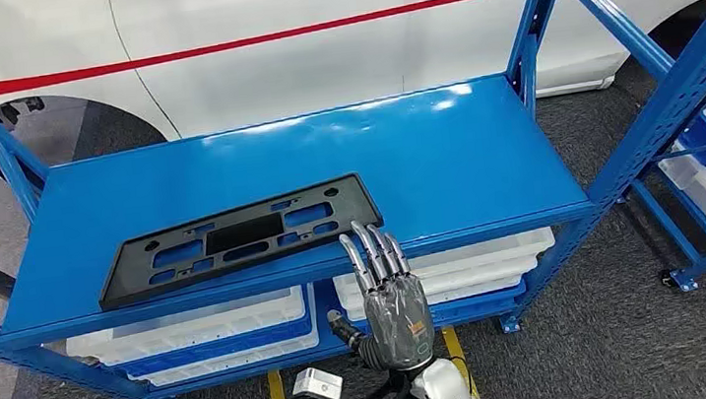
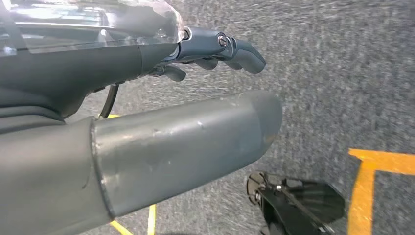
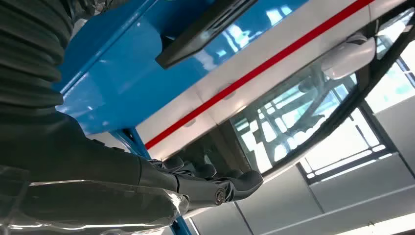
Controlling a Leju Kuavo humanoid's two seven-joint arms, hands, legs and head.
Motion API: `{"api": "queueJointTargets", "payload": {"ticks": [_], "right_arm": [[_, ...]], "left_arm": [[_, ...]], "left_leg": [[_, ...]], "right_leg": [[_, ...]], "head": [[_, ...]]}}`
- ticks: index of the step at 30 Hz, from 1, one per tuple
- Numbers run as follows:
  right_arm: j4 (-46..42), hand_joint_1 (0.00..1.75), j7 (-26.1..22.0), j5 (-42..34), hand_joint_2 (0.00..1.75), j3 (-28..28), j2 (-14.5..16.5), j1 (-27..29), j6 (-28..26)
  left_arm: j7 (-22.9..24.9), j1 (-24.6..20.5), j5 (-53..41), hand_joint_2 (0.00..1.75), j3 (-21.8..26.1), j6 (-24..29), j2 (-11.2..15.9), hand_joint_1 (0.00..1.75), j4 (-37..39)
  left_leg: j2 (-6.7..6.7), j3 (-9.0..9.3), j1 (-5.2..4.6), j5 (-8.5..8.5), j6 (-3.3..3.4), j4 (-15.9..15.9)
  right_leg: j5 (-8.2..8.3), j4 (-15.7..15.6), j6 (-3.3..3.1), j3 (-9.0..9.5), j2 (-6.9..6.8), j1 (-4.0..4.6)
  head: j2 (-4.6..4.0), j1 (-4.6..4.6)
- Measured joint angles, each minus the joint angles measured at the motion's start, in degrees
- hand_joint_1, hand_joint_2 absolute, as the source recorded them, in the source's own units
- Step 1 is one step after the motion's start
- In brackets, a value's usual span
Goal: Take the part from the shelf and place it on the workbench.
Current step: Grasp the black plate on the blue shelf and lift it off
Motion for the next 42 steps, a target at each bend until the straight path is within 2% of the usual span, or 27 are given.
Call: {"api": "queueJointTargets", "payload": {"ticks": [2, 4, 5, 7, 9, 11, 13, 14, 15, 16, 18, 20, 22, 24, 25, 27, 28, 29, 30, 31, 33, 34, 35, 38, 39, 40, 42], "right_arm": [[0.2, 0.00, 2.8, 0.0, 1.75, 1.3, -0.9, -0.8, 0.0], [1.2, 0.00, 9.6, 0.0, 1.75, 4.6, -2.9, -3.2, 0.0], [2.0, 0.00, 13.8, 0.1, 1.75, 6.8, -3.9, -4.8, 0.0], [4.5, 0.00, 22.1, 0.1, 1.75, 12.7, -5.7, -8.2, 0.0], [7.1, 0.00, 25.6, 0.1, 1.75, 18.0, -6.6, -10.4, 0.0], [9.3, 0.00, 23.6, 0.1, 1.75, 20.2, -6.7, -11.4, 0.0], [11.2, 0.00, 20.9, 0.1, 1.75, 20.6, -6.5, -11.6, 0.0], [12.0, 0.00, 20.2, 0.1, 1.75, 20.6, -6.4, -11.6, 0.0], [12.7, 0.00, 19.9, 0.1, 1.75, 20.7, -6.4, -11.7, 0.0], [13.2, 0.00, 19.7, 0.1, 1.75, 20.7, -6.3, -11.7, 0.0], [13.8, 0.00, 18.9, 0.1, 1.75, 20.7, -6.2, -11.9, 0.0], [14.4, 0.00, 16.7, 0.0, 1.75, 20.5, -5.8, -12.0, 0.0], [14.9, 0.00, 13.1, -0.2, 1.75, 19.7, -5.1, -11.9, 0.0], [15.5, 0.00, 9.2, -0.3, 1.75, 18.2, -4.0, -11.8, 0.0], [15.7, 0.00, 7.6, -0.3, 1.75, 17.5, -3.4, -11.9, 0.0], [16.3, 0.00, 5.1, -0.3, 1.75, 16.0, -2.3, -12.0, 0.0], [16.6, 0.00, 4.2, -0.4, 1.75, 15.3, -1.9, -12.0, 0.0], [16.8, 0.00, 3.5, -0.4, 1.75, 14.6, -1.5, -11.9, 0.0], [17.1, 0.00, 2.8, -0.5, 1.75, 13.9, -1.2, -11.7, 0.0], [17.4, 0.00, 2.3, -0.5, 1.75, 13.3, -0.9, -11.7, 0.0], [17.7, 0.00, 1.5, -0.5, 1.75, 12.3, -0.4, -11.6, 0.0], [17.8, 0.00, 1.2, -0.5, 1.75, 11.9, -0.2, -11.6, 0.0], [17.9, 0.00, 1.0, -0.5, 1.75, 11.6, 0.0, -11.7, 0.0], [17.9, 0.00, 0.7, -0.5, 1.75, 11.0, 0.4, -11.7, 0.0], [17.9, 0.00, 0.7, -0.6, 1.75, 10.8, 0.5, -11.7, 0.0], [17.9, 0.00, 0.6, -0.6, 1.75, 10.7, 0.6, -11.8, 0.0], [18.0, 0.00, 0.4, -0.6, 1.75, 10.5, 0.7, -11.8, 0.0]], "left_arm": [[0.3, -0.1, -0.2, 0.00, 0.0, 0.0, 0.1, 0.00, 0.0], [1.1, -0.2, -0.5, 0.00, 0.0, -0.4, 0.3, 0.00, 0.0], [1.6, -0.3, -0.6, 0.00, 0.0, -0.7, 0.3, 0.00, 0.0], [2.5, -0.6, -1.0, 0.00, 0.1, -1.5, 0.3, 0.00, 0.1], [3.0, -0.6, -1.6, 0.00, 0.2, -2.5, 0.3, 0.00, 0.1], [3.3, -0.7, -2.3, 0.00, 0.3, -3.5, 0.3, 0.00, 0.1], [3.4, -0.7, -2.6, 0.00, 0.3, -4.2, 0.4, 0.00, 0.1], [3.4, -0.7, -2.6, 0.00, 0.3, -4.3, 0.4, 0.00, 0.1], [3.4, -0.7, -2.7, 0.00, 0.3, -4.4, 0.4, 0.00, 0.1], [3.5, -0.7, -2.7, 0.00, 0.3, -4.5, 0.4, 0.00, 0.1], [3.5, -0.7, -2.7, 0.00, 0.3, -4.6, 0.4, 0.00, 0.1], [3.5, -0.8, -2.9, 0.00, 0.3, -4.7, 0.4, 0.00, 0.1], [3.6, -0.8, -3.0, 0.00, 0.3, -5.2, 0.4, 0.00, 0.1], [3.7, -0.8, -3.1, 0.00, 0.4, -5.9, 0.6, 0.00, 0.1], [3.8, -0.8, -3.1, 0.00, 0.4, -6.3, 0.7, 0.00, 0.1], [3.8, -0.9, -3.1, 0.00, 0.5, -6.7, 0.8, 0.00, 0.1], [3.8, -0.8, -3.2, 0.00, 0.5, -6.7, 0.9, 0.00, 0.1], [3.9, -0.8, -3.2, 0.00, 0.5, -6.8, 0.9, 0.00, 0.1], [3.9, -0.7, -3.3, 0.00, 0.5, -6.8, 1.0, 0.00, 0.1], [4.0, -0.6, -3.4, 0.00, 0.5, -6.8, 1.0, 0.00, 0.1], [4.0, -0.4, -3.6, 0.00, 0.6, -6.8, 1.2, 0.00, 0.1], [4.0, -0.4, -3.7, 0.00, 0.6, -6.8, 1.2, 0.00, 0.1], [4.0, -0.5, -3.7, 0.00, 0.6, -6.8, 1.2, 0.00, 0.2], [4.0, -0.7, -3.7, 0.00, 0.6, -6.8, 1.2, 0.00, 0.3], [4.0, -0.5, -3.7, 0.00, 0.6, -6.8, 1.2, 0.00, 0.3], [4.0, -0.4, -3.8, 0.00, 0.6, -6.8, 1.2, 0.00, 0.3], [4.1, -0.3, -3.8, 0.00, 0.6, -6.8, 1.2, 0.00, 0.3]], "left_leg": [[0.07, 2.31, 0.08, 2.70, 0.08, -5.1], [0.15, 5.43, -0.04, 5.35, 0.42, -12.1], [0.15, 6.06, -0.15, 5.62, 0.68, -13.7], [0.08, 6.09, -0.31, 5.57, 1.42, -14.2], [0.11, 6.17, -0.18, 5.94, 2.28, -14.6], [0.10, 6.21, -0.11, 6.23, 3.11, -14.9], [0.04, 6.09, -0.31, 6.24, 3.49, -14.9], [0.01, 6.07, -0.42, 6.20, 3.54, -14.9], [-0.02, 6.09, -0.52, 6.16, 3.58, -14.8], [-0.06, 6.16, -0.62, 6.10, 3.58, -14.7], [-0.16, 6.37, -0.79, 5.95, 3.51, -14.7], [-0.23, 6.32, -0.96, 5.82, 3.17, -14.5], [-0.22, 6.22, -0.95, 5.77, 2.56, -14.6], [-0.12, 6.18, -0.85, 5.41, 1.84, -14.3], [-0.08, 5.70, -0.82, 4.70, 1.46, -13.1], [-0.03, 2.87, -0.57, 2.09, 0.77, -7.3], [-0.03, 0.72, -0.42, 0.63, 0.47, -3.3], [-0.03, -1.18, -0.27, -0.08, 0.21, -0.2], [-0.02, -2.28, -0.14, 0.29, 0.02, 1.3], [-0.01, -2.28, -0.02, 1.81, -0.11, 0.5], [0.13, 0.63, 0.17, 6.44, -0.22, -6.6], [0.23, 2.34, 0.06, 7.66, -0.16, -10.1], [0.31, 3.57, -0.09, 7.94, 0.19, -12.6], [0.22, 4.80, -0.33, 6.21, 1.93, -14.3], [0.17, 5.47, -0.28, 5.81, 2.45, -14.6], [0.13, 6.37, -0.24, 5.34, 2.93, -14.9], [0.04, 8.40, -0.28, 4.27, 3.59, -15.6]], "right_leg": [[-0.10, 0.0, 0.17, 0.13, 0.02, -0.03], [-0.24, 0.2, 0.67, 0.09, 0.12, 0.17], [-0.22, 0.3, 0.97, -0.03, 0.18, 0.29], [-0.01, 0.2, 1.61, -0.22, 0.28, 0.40], [-0.60, 0.8, 2.18, -0.43, 0.29, 0.27], [-3.45, 5.3, 2.58, -2.38, 0.33, 0.12], [-6.99, 13.0, 2.77, -6.12, 0.38, 0.09], [-7.68, 15.8, 2.80, -7.55, 0.38, 0.09], [-7.24, 16.6, 2.73, -8.10, 0.38, 0.10], [-5.68, 15.0, 2.55, -7.48, 0.38, 0.12], [-1.54, 7.3, 1.77, -3.88, 0.42, 0.33], [0.44, 1.4, 1.14, -1.30, 0.41, 0.69], [0.48, 0.3, 0.95, -1.06, 0.42, 0.95], [0.52, -0.4, 0.57, -0.68, 0.47, 0.62], [0.47, -0.7, 0.28, -0.38, 0.45, 0.39], [0.20, -1.1, -0.11, 0.20, 0.35, 0.18], [-0.06, -1.1, -0.21, 0.45, 0.27, 0.16], [-0.38, -1.1, -0.19, 0.78, 0.21, 0.15], [-0.75, -1.0, -0.10, 1.21, 0.19, 0.10], [-1.18, -1.0, 0.04, 1.78, 0.19, 0.03], [-2.25, -1.1, 0.54, 3.18, 0.20, -0.19], [-2.77, -1.1, 0.92, 3.68, 0.21, -0.18], [-3.20, -1.2, 1.32, 4.01, 0.21, -0.14], [-3.40, -1.1, 2.37, 4.82, 0.25, 0.07], [-3.08, 0.1, 2.64, 4.58, 0.27, 0.04], [-2.74, 2.4, 2.86, 3.55, 0.30, -0.01], [-3.09, 9.2, 3.03, -1.00, 0.32, -0.01]], "head": [[0.00, 0.01], [-0.01, 0.02], [-0.01, 0.03], [-0.01, 0.05], [-0.01, 0.04], [0.00, 0.04], [0.00, 0.04], [-0.01, 0.05], [-0.01, 0.04], [-0.01, 0.05], [-0.01, 0.04], [-0.01, 0.04], [-0.01, 0.05], [-0.01, 0.04], [-0.01, 0.02], [-0.01, 0.01], [-0.01, -0.01], [-0.01, -0.01], [-0.01, -0.01], [-0.01, -0.02], [-0.01, 0.00], [-0.02, -0.03], [-0.02, -0.05], [0.00, -0.09], [-0.01, -0.07], [-0.01, -0.05], [-0.01, -0.03]]}}
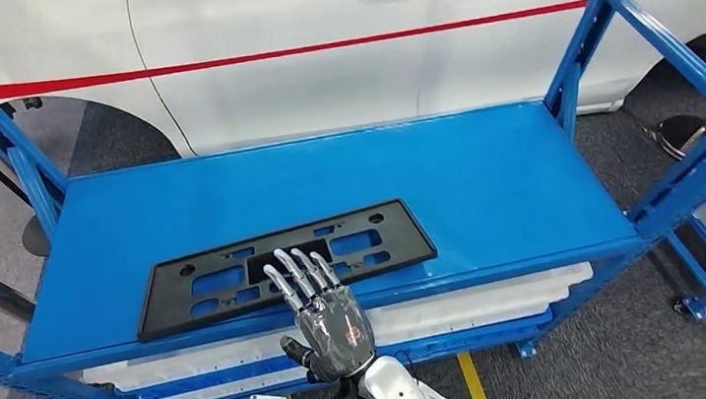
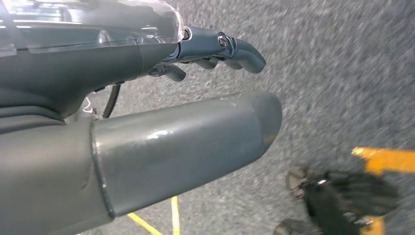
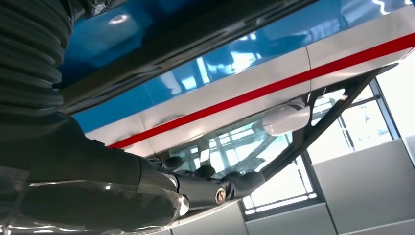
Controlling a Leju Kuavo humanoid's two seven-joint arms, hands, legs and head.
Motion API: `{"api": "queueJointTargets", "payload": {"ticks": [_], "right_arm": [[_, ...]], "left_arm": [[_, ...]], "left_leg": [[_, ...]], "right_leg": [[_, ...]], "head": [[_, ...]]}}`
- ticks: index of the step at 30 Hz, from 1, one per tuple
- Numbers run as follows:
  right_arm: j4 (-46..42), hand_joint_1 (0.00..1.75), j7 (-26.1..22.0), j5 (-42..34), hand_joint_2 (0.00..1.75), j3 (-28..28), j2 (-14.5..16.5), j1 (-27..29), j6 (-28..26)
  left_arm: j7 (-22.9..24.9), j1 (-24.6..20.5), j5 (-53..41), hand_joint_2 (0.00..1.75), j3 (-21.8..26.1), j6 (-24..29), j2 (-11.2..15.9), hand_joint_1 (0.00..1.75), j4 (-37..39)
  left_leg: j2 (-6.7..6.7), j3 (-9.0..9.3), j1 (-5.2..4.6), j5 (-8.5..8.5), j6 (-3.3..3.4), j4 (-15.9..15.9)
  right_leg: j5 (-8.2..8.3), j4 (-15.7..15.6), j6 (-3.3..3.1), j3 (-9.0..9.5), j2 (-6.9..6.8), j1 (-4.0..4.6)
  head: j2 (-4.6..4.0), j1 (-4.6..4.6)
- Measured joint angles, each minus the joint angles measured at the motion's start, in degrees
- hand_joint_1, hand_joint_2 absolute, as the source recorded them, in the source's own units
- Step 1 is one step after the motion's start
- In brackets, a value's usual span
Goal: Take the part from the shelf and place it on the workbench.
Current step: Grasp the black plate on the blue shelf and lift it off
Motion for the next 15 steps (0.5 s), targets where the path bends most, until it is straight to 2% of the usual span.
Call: {"api": "queueJointTargets", "payload": {"ticks": [2, 3, 4, 5, 6, 8, 9, 10, 12, 13, 14, 15], "right_arm": [[0.1, 0.00, -0.5, 0.0, 1.75, -0.2, 0.1, 0.1, 0.0], [0.1, 0.00, -0.7, 0.0, 1.75, -0.4, 0.1, 0.1, 0.0], [0.2, 0.00, -1.0, 0.0, 1.75, -0.5, 0.2, 0.1, 0.0], [0.3, 0.00, -1.2, 0.0, 1.75, -0.7, 0.2, 0.2, 0.0], [0.3, 0.00, -1.4, 0.0, 1.75, -1.0, 0.2, 0.3, 0.0], [0.6, 0.00, -1.6, 0.1, 1.75, -1.4, 0.2, 0.6, 0.0], [0.8, 0.00, -1.6, 0.2, 1.75, -1.6, 0.2, 0.8, 0.0], [0.9, 0.00, -1.6, 0.3, 1.75, -1.8, 0.2, 1.0, 0.0], [1.0, 0.00, -1.4, 0.5, 1.75, -2.1, 0.5, 1.0, 0.0], [1.0, 0.00, -1.2, 0.5, 1.75, -2.2, 0.6, 0.9, 0.0], [1.0, 0.00, -0.7, 0.6, 1.75, -2.3, 0.8, 0.8, 0.0], [1.1, 0.00, 0.0, 0.6, 1.75, -2.4, 0.9, 0.6, 0.0]], "left_arm": [[0.0, 0.0, 0.0, 0.00, 0.0, 0.0, 0.0, 0.00, 0.0], [0.0, 0.0, -0.1, 0.00, 0.0, 0.0, 0.0, 0.00, 0.0], [0.0, 0.1, -0.1, 0.00, 0.0, 0.0, 0.0, 0.00, 0.0], [0.0, 0.2, -0.2, 0.00, 0.0, 0.0, 0.0, 0.00, 0.0], [0.0, 0.2, -0.2, 0.00, 0.1, 0.0, 0.0, 0.00, 0.0], [0.0, 0.4, -0.5, 0.00, 0.1, 0.1, -0.2, 0.00, 0.3], [0.1, 0.2, -0.6, 0.00, 0.1, 0.3, -0.3, 0.00, 0.5], [0.1, 0.0, -0.8, 0.00, 0.1, 0.4, -0.3, 0.00, 0.7], [0.0, -0.6, -1.0, 0.00, 0.1, 0.8, -0.2, 0.00, 0.7], [0.0, -0.8, -1.2, 0.00, 0.1, 0.8, -0.1, 0.00, 0.7], [0.0, -0.9, -1.3, 0.00, 0.1, 0.9, -0.1, 0.00, 0.7], [-0.1, -1.0, -1.5, 0.00, 0.1, 0.9, -0.1, 0.00, 0.7]], "left_leg": [[-0.25, 1.95, -0.18, -1.32, 0.18, -0.4], [-0.40, 3.16, -0.32, -2.15, 0.21, -0.6], [-0.53, 4.53, -0.47, -3.06, 0.23, -0.8], [-0.65, 6.07, -0.65, -3.99, 0.26, -1.0], [-0.71, 7.62, -0.86, -4.94, 0.28, -1.3], [-0.85, 10.12, -0.99, -6.97, 0.08, -1.6], [-0.97, 10.84, -0.90, -7.84, -0.24, -1.8], [-1.05, 11.38, -0.62, -8.37, -0.65, -2.1], [-1.09, 11.23, -0.36, -7.50, -1.45, -1.3], [-0.98, 10.03, -0.34, -6.03, -1.66, 1.1], [-0.89, 7.79, -0.41, -4.59, -1.85, 4.8], [-0.80, 5.01, -0.35, -3.99, -2.11, 9.0]], "right_leg": [[-2.62, 5.5, -0.08, -5.39, 0.01, 0.14], [-4.16, 6.6, -0.24, -7.55, 0.02, 0.27], [-5.04, 6.2, -0.51, -9.00, 0.03, 0.44], [-4.95, 4.5, -0.96, -9.87, 0.05, 0.68], [-3.15, 1.8, -1.65, -10.21, 0.13, 1.02], [6.52, -4.0, -3.64, -10.52, 0.96, 2.11], [10.32, -5.9, -4.42, -10.40, 1.41, 2.66], [12.75, -6.8, -5.00, -10.23, 1.81, 3.13], [11.33, -7.6, -5.46, -9.07, 1.91, 3.28], [10.87, -8.2, -5.70, -8.30, 1.89, 3.02], [10.46, -9.0, -5.87, -7.32, 1.81, 2.64], [10.04, -9.7, -5.88, -6.24, 1.71, 2.22]], "head": [[0.00, -0.02], [0.01, -0.01], [0.01, -0.02], [0.01, -0.01], [0.01, 0.00], [0.01, -0.36], [0.01, -0.60], [0.01, -0.85], [0.01, -0.95], [0.01, -0.97], [0.01, -1.01], [0.00, -1.07]]}}
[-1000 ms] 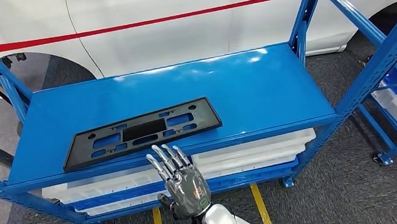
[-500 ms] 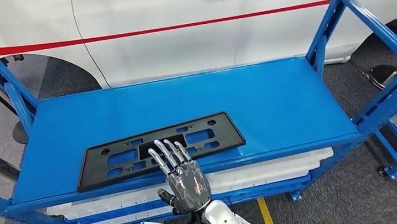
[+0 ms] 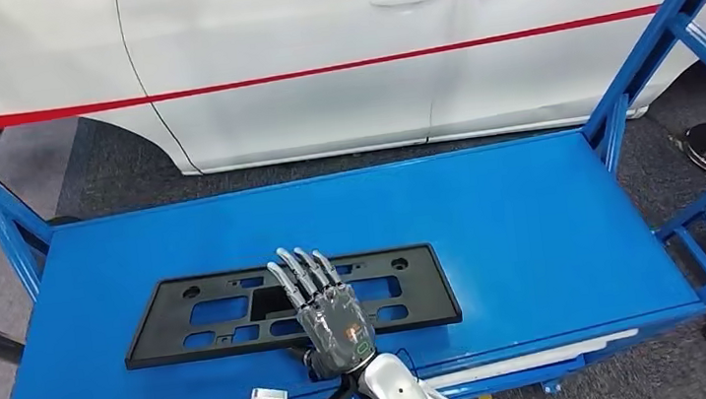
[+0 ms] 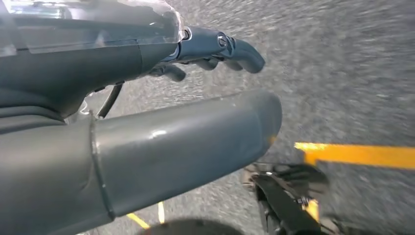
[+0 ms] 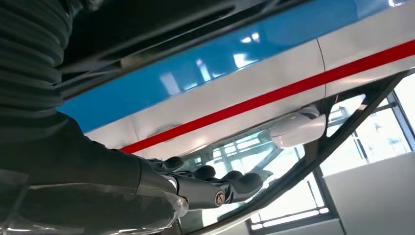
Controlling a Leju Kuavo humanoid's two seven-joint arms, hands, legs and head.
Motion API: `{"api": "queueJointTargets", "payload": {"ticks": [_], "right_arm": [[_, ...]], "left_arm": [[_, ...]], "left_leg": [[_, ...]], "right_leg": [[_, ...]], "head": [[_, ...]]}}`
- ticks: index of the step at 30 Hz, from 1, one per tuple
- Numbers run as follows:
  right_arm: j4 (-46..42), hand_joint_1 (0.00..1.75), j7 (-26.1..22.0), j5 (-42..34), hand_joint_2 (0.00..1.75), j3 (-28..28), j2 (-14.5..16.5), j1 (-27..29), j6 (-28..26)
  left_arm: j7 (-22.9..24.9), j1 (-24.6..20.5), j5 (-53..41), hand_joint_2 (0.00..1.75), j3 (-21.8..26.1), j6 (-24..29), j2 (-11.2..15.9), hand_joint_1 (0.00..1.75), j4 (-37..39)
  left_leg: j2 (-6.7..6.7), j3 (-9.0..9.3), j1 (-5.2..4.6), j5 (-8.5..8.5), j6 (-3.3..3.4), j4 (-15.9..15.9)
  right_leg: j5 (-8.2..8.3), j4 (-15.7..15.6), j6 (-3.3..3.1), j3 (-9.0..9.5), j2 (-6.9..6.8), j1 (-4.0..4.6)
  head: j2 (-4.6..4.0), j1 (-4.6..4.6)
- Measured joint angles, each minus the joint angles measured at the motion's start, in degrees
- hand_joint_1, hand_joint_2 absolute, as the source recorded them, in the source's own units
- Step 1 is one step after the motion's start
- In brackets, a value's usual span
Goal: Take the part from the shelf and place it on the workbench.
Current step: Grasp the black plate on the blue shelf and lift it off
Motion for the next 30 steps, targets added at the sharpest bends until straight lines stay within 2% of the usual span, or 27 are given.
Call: {"api": "queueJointTargets", "payload": {"ticks": [1, 2, 4, 5, 6, 7, 8, 9, 10, 11, 13, 15, 16, 18, 19, 20, 21, 22, 23, 25, 26, 27, 29, 30], "right_arm": [[0.2, 0.00, 1.0, 0.0, 1.75, 0.0, 0.0, -0.1, 0.0], [0.6, 0.00, 2.1, 0.0, 1.75, 0.0, 0.0, -0.3, 0.0], [1.5, 0.00, 4.3, 0.0, 1.75, 0.2, 0.0, -0.5, 0.0], [2.0, 0.00, 5.1, 0.0, 1.75, 0.4, 0.0, -0.6, 0.0], [2.4, 0.00, 5.6, 0.0, 1.75, 0.6, 0.0, -0.8, 0.0], [2.7, 0.00, 5.9, 0.0, 1.75, 0.8, 0.0, -0.9, 0.0], [2.9, 0.00, 6.1, 0.1, 1.75, 1.0, -0.1, -1.0, 0.0], [3.1, 0.00, 6.2, 0.1, 1.75, 1.2, -0.1, -1.1, 0.0], [3.3, 0.00, 6.3, 0.1, 1.75, 1.3, -0.1, -1.2, 0.0], [3.4, 0.00, 6.3, 0.1, 1.75, 1.3, -0.1, -1.2, 0.0], [3.6, 0.00, 6.2, 0.1, 1.75, 1.3, -0.1, -1.2, 0.0], [3.7, 0.00, 6.2, 0.1, 1.75, 1.3, -0.2, -1.2, 0.0], [3.8, 0.00, 6.2, 0.1, 1.75, 1.3, -0.2, -1.2, 0.0], [4.0, 0.00, 6.3, 0.1, 1.75, 1.3, -0.2, -1.2, 0.0], [4.3, 0.00, 6.5, 0.1, 1.75, 1.3, -0.3, -1.2, 0.0], [4.6, 0.00, 6.9, 0.1, 1.75, 1.3, -0.4, -1.3, 0.0], [5.0, 0.00, 7.5, 0.1, 1.75, 1.4, -0.5, -1.3, 0.0], [5.4, 0.00, 8.1, 0.1, 1.75, 1.6, -0.6, -1.5, 0.0], [5.9, 0.00, 9.0, 0.1, 1.75, 1.9, -0.7, -1.9, 0.0], [7.1, 0.00, 10.9, 0.1, 1.75, 2.9, -1.0, -3.0, 0.0], [7.9, 0.00, 11.9, 0.1, 1.75, 3.4, -1.3, -3.7, 0.0], [8.5, 0.00, 13.0, 0.1, 1.75, 3.9, -1.7, -4.2, 0.0], [9.7, 0.00, 14.6, 0.1, 1.75, 4.6, -2.6, -5.5, 0.0], [10.2, 0.00, 15.1, 0.1, 1.75, 4.9, -3.0, -6.2, 0.0]], "left_arm": [[0.0, 0.0, -0.2, 0.00, 0.0, 0.0, 0.0, 0.00, 0.0], [0.0, 0.1, -0.4, 0.00, 0.0, 0.0, 0.1, 0.00, 0.0], [0.0, 0.2, -0.8, 0.00, 0.0, -0.3, 0.4, 0.00, 0.0], [0.0, 0.2, -1.0, 0.00, 0.0, -0.6, 0.6, 0.00, 0.0], [0.0, 0.2, -1.1, 0.00, 0.0, -0.9, 0.8, 0.00, 0.0], [0.0, 0.2, -1.1, 0.00, 0.0, -1.2, 0.9, 0.00, 0.0], [0.0, 0.2, -1.2, 0.00, 0.0, -1.5, 1.0, 0.00, 0.0], [0.0, 0.2, -1.2, 0.00, 0.0, -1.7, 1.1, 0.00, 0.0], [-0.1, 0.1, -1.3, 0.00, 0.0, -1.8, 1.1, 0.00, 0.0], [-0.1, 0.1, -1.4, 0.00, 0.0, -1.8, 1.1, 0.00, 0.0], [-0.1, 0.1, -1.4, 0.00, 0.0, -1.6, 1.1, 0.00, 0.0], [-0.1, 0.3, -1.4, 0.00, 0.0, -1.5, 1.1, 0.00, 0.0], [-0.1, 0.2, -1.4, 0.00, 0.0, -1.4, 1.2, 0.00, 0.0], [-0.1, 0.2, -1.5, 0.00, 0.0, -1.3, 1.3, 0.00, 0.0], [-0.1, 0.2, -1.5, 0.00, 0.0, -1.3, 1.3, 0.00, 0.0], [-0.1, 0.2, -1.5, 0.00, 0.0, -1.3, 1.4, 0.00, 0.0], [-0.1, 0.2, -1.5, 0.00, 0.0, -1.3, 1.4, 0.00, 0.0], [-0.1, 0.2, -1.6, 0.00, 0.0, -1.3, 1.4, 0.00, 0.0], [-0.1, 0.2, -1.8, 0.00, 0.0, -1.3, 1.4, 0.00, 0.0], [-0.1, 0.2, -2.2, 0.00, 0.0, -1.3, 1.4, 0.00, 0.0], [-0.1, 0.2, -2.5, 0.00, 0.0, -1.3, 1.4, 0.00, 0.0], [-0.1, 0.2, -2.7, 0.00, 0.0, -1.3, 1.4, 0.00, 0.0], [-0.2, 0.2, -3.2, 0.00, 0.0, -1.3, 1.5, 0.00, 0.0], [-0.2, 0.2, -3.3, 0.00, 0.0, -1.3, 1.6, 0.00, 0.0]], "left_leg": [[0.11, -2.92, 0.17, -0.54, -0.34, 3.8], [0.17, -5.33, 0.38, -2.54, -0.74, 6.1], [0.30, -8.56, 0.77, -7.34, -1.68, 7.1], [0.39, -9.44, 0.96, -8.02, -2.11, 5.9], [0.47, -9.75, 1.16, -6.71, -2.50, 3.6], [0.54, -9.58, 1.37, -3.50, -2.80, 0.3], [0.62, -9.30, 1.57, 0.67, -2.92, -3.1], [0.69, -9.12, 1.58, 3.64, -2.76, -5.7], [0.73, -9.06, 1.52, 5.65, -2.33, -7.2], [0.73, -9.18, 1.38, 6.45, -1.72, -7.7], [0.70, -9.08, 1.22, 6.80, -0.38, -7.7], [0.78, -8.98, 1.30, 7.27, 0.53, -8.0], [0.84, -9.00, 1.34, 7.41, 0.88, -8.2], [0.91, -9.16, 1.14, 7.44, 1.25, -8.2], [0.95, -9.22, 1.04, 7.43, 1.30, -8.2], [0.97, -9.26, 0.95, 7.42, 1.33, -8.1], [0.97, -9.25, 0.89, 7.42, 1.33, -8.1], [0.96, -9.21, 0.85, 7.42, 1.31, -8.1], [0.96, -9.17, 0.82, 7.42, 1.27, -8.1], [0.97, -9.14, 0.65, 7.48, 0.91, -8.0], [0.98, -9.15, 0.60, 7.54, 0.63, -7.9], [0.98, -9.14, 0.56, 7.63, 0.31, -8.0], [0.97, -9.11, 0.67, 7.67, -0.28, -8.0], [0.97, -9.35, 0.73, 7.14, -0.54, -7.4]], "right_leg": [[-0.47, -0.6, 0.06, 1.13, -0.12, -0.32], [-0.99, -0.9, 0.19, 2.11, -0.21, -0.57], [-2.14, -1.0, 0.68, 3.87, -0.24, -1.09], [-2.78, -0.9, 1.02, 4.67, -0.20, -1.37], [-3.40, -0.8, 1.40, 5.37, -0.16, -1.64], [-3.98, -0.6, 1.82, 5.94, -0.13, -1.86], [-4.50, -0.3, 2.28, 6.32, -0.13, -2.00], [-4.94, 0.0, 2.72, 6.46, -0.14, -2.06], [-5.30, 0.2, 3.19, 6.41, -0.16, -2.04], [-5.57, 0.3, 3.64, 6.33, -0.19, -2.00], [-5.85, 0.3, 4.42, 6.29, -0.26, -2.01], [-7.29, 1.9, 4.97, 5.80, -0.60, -2.16], [-8.99, 4.3, 5.19, 4.80, -0.80, -2.24], [-13.07, 11.6, 5.53, 1.63, -1.11, -2.28], [-14.27, 14.6, 5.61, 0.31, -1.15, -2.29], [-14.39, 16.0, 5.60, -0.19, -1.18, -2.28], [-13.42, 15.1, 5.49, 0.39, -1.21, -2.25], [-11.68, 12.3, 5.26, 1.95, -1.23, -2.20], [-9.79, 8.1, 4.89, 4.14, -1.27, -2.10], [-7.58, 1.7, 4.26, 7.33, -1.41, -1.71], [-7.30, 0.2, 4.07, 7.94, -1.45, -1.51], [-7.31, 0.1, 4.01, 7.91, -1.46, -1.34], [-6.93, -0.2, 3.58, 7.94, -1.47, -1.49], [-6.66, -0.5, 3.23, 8.01, -1.51, -1.65]], "head": [[0.00, -0.02], [0.00, -0.03], [0.01, -0.03], [0.01, -0.04], [0.01, -0.04], [0.01, -0.04], [0.01, -0.03], [0.01, -0.03], [0.01, -0.02], [0.01, -0.01], [0.01, 0.00], [0.00, 0.01], [0.00, 0.02], [0.01, 0.02], [0.01, 0.02], [0.00, 0.01], [0.00, 0.01], [0.00, 0.01], [0.00, 0.01], [0.01, 0.01], [0.01, 0.01], [0.01, 0.01], [0.01, 0.01], [0.01, 0.01]]}}
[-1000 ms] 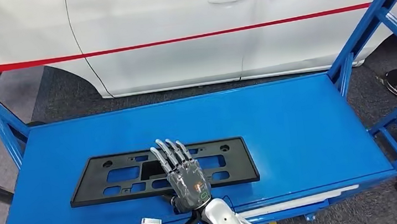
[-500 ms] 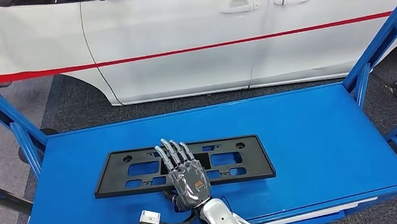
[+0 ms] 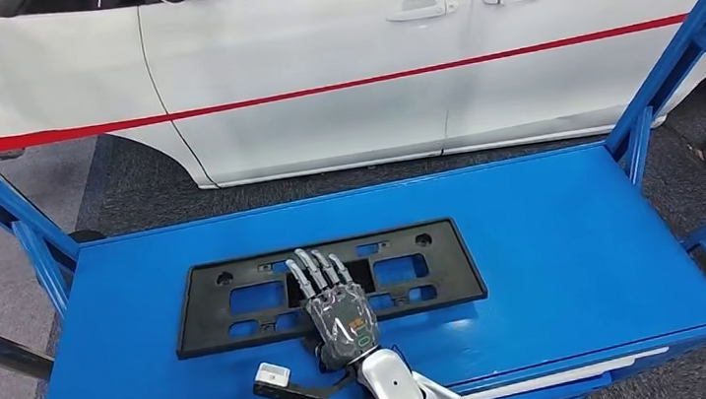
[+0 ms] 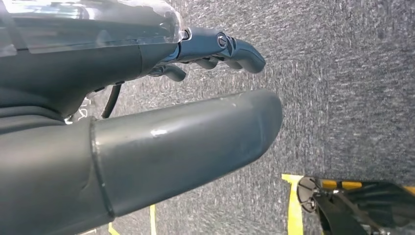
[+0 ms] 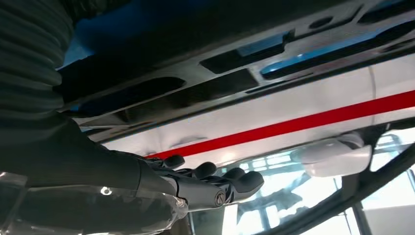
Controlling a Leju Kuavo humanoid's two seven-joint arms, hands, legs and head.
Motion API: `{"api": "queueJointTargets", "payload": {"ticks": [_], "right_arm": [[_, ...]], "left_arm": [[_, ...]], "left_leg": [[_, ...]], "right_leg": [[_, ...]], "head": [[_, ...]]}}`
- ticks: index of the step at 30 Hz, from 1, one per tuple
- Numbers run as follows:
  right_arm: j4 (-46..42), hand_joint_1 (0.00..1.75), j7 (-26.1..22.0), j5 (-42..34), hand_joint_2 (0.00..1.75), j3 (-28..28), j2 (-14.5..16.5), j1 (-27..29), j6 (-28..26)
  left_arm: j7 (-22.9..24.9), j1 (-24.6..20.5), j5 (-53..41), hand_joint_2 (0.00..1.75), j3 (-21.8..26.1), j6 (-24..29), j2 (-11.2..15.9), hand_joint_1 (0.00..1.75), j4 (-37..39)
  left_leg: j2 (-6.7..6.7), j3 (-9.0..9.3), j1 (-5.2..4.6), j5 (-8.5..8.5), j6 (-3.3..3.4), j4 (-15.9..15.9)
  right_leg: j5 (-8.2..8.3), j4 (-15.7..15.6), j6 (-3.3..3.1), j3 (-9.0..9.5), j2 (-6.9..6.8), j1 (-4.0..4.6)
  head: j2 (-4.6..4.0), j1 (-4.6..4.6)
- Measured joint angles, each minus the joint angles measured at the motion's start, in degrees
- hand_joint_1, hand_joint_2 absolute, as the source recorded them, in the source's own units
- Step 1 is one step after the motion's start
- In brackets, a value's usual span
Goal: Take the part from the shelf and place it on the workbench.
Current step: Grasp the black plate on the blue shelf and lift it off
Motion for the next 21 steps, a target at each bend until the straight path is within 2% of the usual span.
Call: {"api": "queueJointTargets", "payload": {"ticks": [2, 4, 5, 6, 7, 8, 10, 12, 15, 17, 18, 20, 21], "right_arm": [[1.0, 0.00, 0.4, 0.0, 1.75, 0.2, -0.7, -1.3, 0.0], [1.8, 0.00, 0.5, 0.0, 1.75, 0.3, -1.5, -2.0, 0.0], [2.0, 0.00, 0.4, 0.0, 1.75, 0.2, -1.8, -2.3, 0.0], [2.2, 0.00, 0.2, 0.0, 1.75, 0.1, -2.2, -2.6, 0.0], [2.3, 0.00, 0.0, 0.0, 1.75, -0.2, -2.6, -2.8, 0.0], [2.4, 0.00, -0.4, 0.0, 1.75, -0.6, -3.0, -3.1, 0.0], [2.5, 0.00, -1.2, -0.1, 1.75, -1.9, -3.7, -3.5, 0.0], [2.5, 0.00, -1.8, -0.1, 1.75, -3.2, -4.3, -3.7, 0.0], [2.5, 0.00, -3.2, -0.1, 1.75, -5.5, -4.9, -3.6, 0.0], [2.5, 0.00, -4.3, -0.1, 1.75, -7.3, -5.2, -3.3, 0.0], [2.5, 0.00, -4.7, -0.1, 1.75, -8.2, -5.3, -3.1, 0.0], [2.4, 0.00, -5.0, -0.1, 1.75, -9.6, -5.5, -2.7, 0.0], [2.3, 0.00, -5.1, -0.1, 1.75, -10.1, -5.5, -2.5, 0.0]], "left_arm": [[0.0, 0.0, -0.3, 0.00, 0.0, 0.0, 0.1, 0.00, 0.0], [0.0, 0.0, -0.5, 0.00, 0.0, 0.0, 0.1, 0.00, 0.0], [0.0, 0.1, -0.6, 0.00, 0.0, 0.0, 0.1, 0.00, 0.0], [0.0, 0.1, -0.7, 0.00, 0.0, 0.0, 0.2, 0.00, 0.0], [0.0, 0.2, -0.9, 0.00, 0.0, 0.0, 0.2, 0.00, 0.0], [0.0, 0.3, -1.0, 0.00, 0.1, 0.0, 0.2, 0.00, 0.0], [0.0, 0.3, -1.2, 0.00, 0.1, 0.0, 0.3, 0.00, 0.0], [0.0, 0.2, -1.3, 0.00, 0.2, 0.0, 0.3, 0.00, 0.0], [0.1, 0.3, -1.6, 0.00, 0.6, 0.0, 0.3, 0.00, 0.0], [0.1, 0.3, -1.9, 0.00, 0.8, -0.1, 0.3, 0.00, 0.0], [0.1, 0.2, -2.0, 0.00, 0.9, -0.1, 0.3, 0.00, 0.0], [0.1, 0.2, -2.3, 0.00, 1.0, -0.1, 0.3, 0.00, 0.0], [0.1, 0.3, -2.4, 0.00, 1.1, -0.1, 0.3, 0.00, 0.0]], "left_leg": [[-0.01, -1.91, 0.14, -3.01, -0.39, 4.4], [-0.01, -4.67, 0.17, -6.59, -0.66, 11.0], [-0.01, -5.81, 0.18, -7.68, -0.75, 13.8], [-0.01, -6.36, 0.17, -7.98, -0.79, 15.3], [-0.01, -6.18, 0.17, -7.53, -0.78, 15.4], [-0.01, -5.17, 0.17, -6.34, -0.72, 13.9], [-0.02, -0.93, 0.17, -3.14, -0.45, 6.2], [-0.05, 2.03, -0.02, -1.76, 0.12, 0.6], [-0.02, 2.38, -0.21, -1.58, 1.22, -0.3], [0.14, 2.33, -0.08, -1.15, 2.03, -0.7], [0.22, 2.25, 0.02, -0.96, 2.35, -0.9], [0.27, 1.93, -0.04, -0.82, 2.66, -0.9], [0.28, 1.81, -0.09, -0.80, 2.69, -0.9]], "right_leg": [[0.47, -0.4, -0.56, -0.02, -0.11, -0.26], [0.59, -0.4, -0.73, -0.23, -0.17, -0.14], [0.61, -0.4, -0.74, -0.29, -0.19, -0.08], [0.62, -0.3, -0.74, -0.33, -0.20, -0.04], [0.63, -0.2, -0.72, -0.35, -0.20, -0.03], [0.62, -0.1, -0.67, -0.34, -0.20, -0.03], [0.48, 0.2, -0.40, -0.37, -0.19, -0.02], [0.24, 0.6, 0.20, -0.55, -0.13, 0.15], [0.32, 0.7, 1.20, -0.64, -0.06, 0.22], [-1.07, 2.5, 1.85, -1.37, -0.05, 0.05], [-2.61, 4.7, 2.13, -2.39, -0.06, -0.04], [-6.52, 12.0, 2.57, -5.75, -0.07, -0.16], [-7.62, 15.0, 2.66, -7.17, -0.07, -0.19]], "head": [[0.00, -0.01], [0.00, 0.00], [0.00, 0.01], [0.00, 0.01], [0.00, 0.01], [0.00, 0.00], [-0.01, 0.00], [-0.01, 0.02], [0.00, 0.02], [0.00, 0.03], [0.00, 0.04], [0.00, 0.03], [0.00, 0.03]]}}
